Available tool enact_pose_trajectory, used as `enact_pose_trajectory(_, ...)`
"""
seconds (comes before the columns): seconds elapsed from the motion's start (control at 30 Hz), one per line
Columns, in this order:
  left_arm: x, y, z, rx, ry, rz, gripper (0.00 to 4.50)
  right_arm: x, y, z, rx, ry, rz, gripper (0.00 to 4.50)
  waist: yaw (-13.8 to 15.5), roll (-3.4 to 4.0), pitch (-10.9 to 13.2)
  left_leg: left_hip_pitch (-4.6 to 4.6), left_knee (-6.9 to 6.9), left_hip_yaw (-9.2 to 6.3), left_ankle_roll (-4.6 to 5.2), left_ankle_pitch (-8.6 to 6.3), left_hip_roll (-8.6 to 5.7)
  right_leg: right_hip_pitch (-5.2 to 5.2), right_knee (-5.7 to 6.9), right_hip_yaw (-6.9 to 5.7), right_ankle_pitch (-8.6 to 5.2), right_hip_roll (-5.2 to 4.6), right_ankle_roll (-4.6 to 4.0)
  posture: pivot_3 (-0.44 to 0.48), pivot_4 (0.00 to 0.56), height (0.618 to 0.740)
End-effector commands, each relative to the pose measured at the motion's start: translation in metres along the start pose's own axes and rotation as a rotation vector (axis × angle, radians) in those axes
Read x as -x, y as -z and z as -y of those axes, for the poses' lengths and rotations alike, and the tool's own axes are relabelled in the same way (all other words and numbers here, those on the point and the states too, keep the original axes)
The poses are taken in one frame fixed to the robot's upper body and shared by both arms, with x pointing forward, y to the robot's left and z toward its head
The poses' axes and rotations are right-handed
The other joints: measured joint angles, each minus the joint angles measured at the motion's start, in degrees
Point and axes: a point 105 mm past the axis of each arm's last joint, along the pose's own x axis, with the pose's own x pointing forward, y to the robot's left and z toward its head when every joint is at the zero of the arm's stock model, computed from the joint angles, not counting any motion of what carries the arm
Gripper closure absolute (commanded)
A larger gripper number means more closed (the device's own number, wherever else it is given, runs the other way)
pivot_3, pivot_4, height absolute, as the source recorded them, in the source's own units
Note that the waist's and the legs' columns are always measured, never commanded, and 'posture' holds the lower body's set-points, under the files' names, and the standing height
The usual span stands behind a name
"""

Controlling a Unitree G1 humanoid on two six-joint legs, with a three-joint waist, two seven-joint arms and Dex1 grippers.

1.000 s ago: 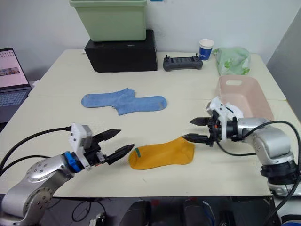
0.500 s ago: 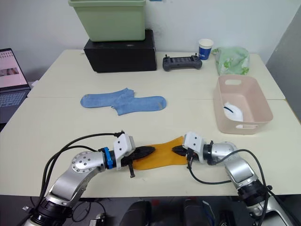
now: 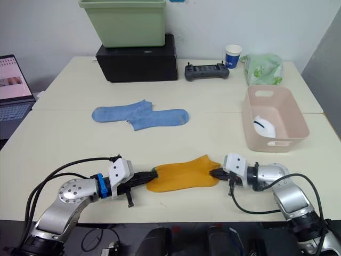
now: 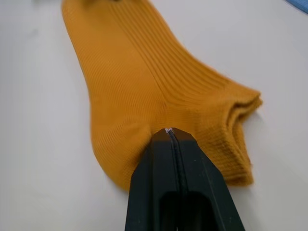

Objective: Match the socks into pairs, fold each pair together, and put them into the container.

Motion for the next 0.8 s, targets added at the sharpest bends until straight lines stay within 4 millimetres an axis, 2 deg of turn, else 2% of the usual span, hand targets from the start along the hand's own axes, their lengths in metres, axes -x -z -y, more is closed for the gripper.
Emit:
enact_pose_trajectory(0.03,-0.001,-0.035,-0.002,-0.049,0.013,0.100,4.49,-0.010,-0.038,0.003,0.065,-0.008,0.125,4.50,0.0,0.00,0.0,0.00,0.00,0.00,0.00,0.00,0.00,0.00,0.00,0.00,0.00,0.00,0.00,0.000,0.150,0.740)
enact_pose_trajectory(0.17,-0.012,-0.041,0.004,-0.031,0.030,0.112,4.49,-0.028,-0.037,0.002,0.072,-0.011,0.119,4.50,0.0,0.00,0.0,0.00,0.00,-0.01,0.00,0.00,-0.02,0.00,0.00,-0.02,0.00,0.02,0.00,0.000,0.150,0.740)
enact_pose_trajectory(0.27,-0.018,-0.024,0.024,-0.033,0.087,0.048,4.49,-0.036,-0.019,0.001,0.084,-0.017,0.057,4.50,0.0,0.00,0.0,-0.01,0.00,0.01,0.00,0.00,-0.03,0.01,-0.04,0.00,0.00,0.03,0.00,0.000,0.150,0.740)
enact_pose_trajectory(0.4,-0.009,-0.008,0.025,0.000,0.062,-0.006,4.49,-0.024,-0.001,0.000,0.096,-0.021,-0.019,4.50,0.0,0.00,0.0,-0.02,0.01,0.04,0.00,0.00,-0.02,-0.02,-0.02,0.02,0.00,0.00,0.00,0.000,0.150,0.740)
enact_pose_trajectory(0.57,0.009,0.012,0.018,-0.018,0.028,-0.074,4.49,0.001,0.019,-0.001,0.092,-0.005,-0.097,4.50,0.0,0.00,0.0,0.04,0.00,0.00,0.01,0.00,-0.01,0.03,0.00,-0.02,0.00,0.00,0.00,0.000,0.150,0.740)
enact_pose_trajectory(0.67,0.012,0.006,0.016,-0.005,0.016,-0.039,4.49,0.012,0.013,-0.002,0.070,-0.005,-0.071,4.50,0.2,0.00,0.0,0.03,0.01,0.01,0.01,0.00,-0.03,0.07,-0.02,-0.01,0.00,-0.01,0.00,0.000,0.150,0.740)
enact_pose_trajectory(0.8,0.019,-0.018,0.001,0.105,-0.082,0.076,4.49,0.019,-0.020,0.003,-0.014,0.047,0.067,4.50,0.1,0.00,0.0,0.02,0.01,-0.01,0.01,0.00,0.02,0.05,0.00,-0.01,0.00,-0.03,0.00,0.000,0.150,0.740)
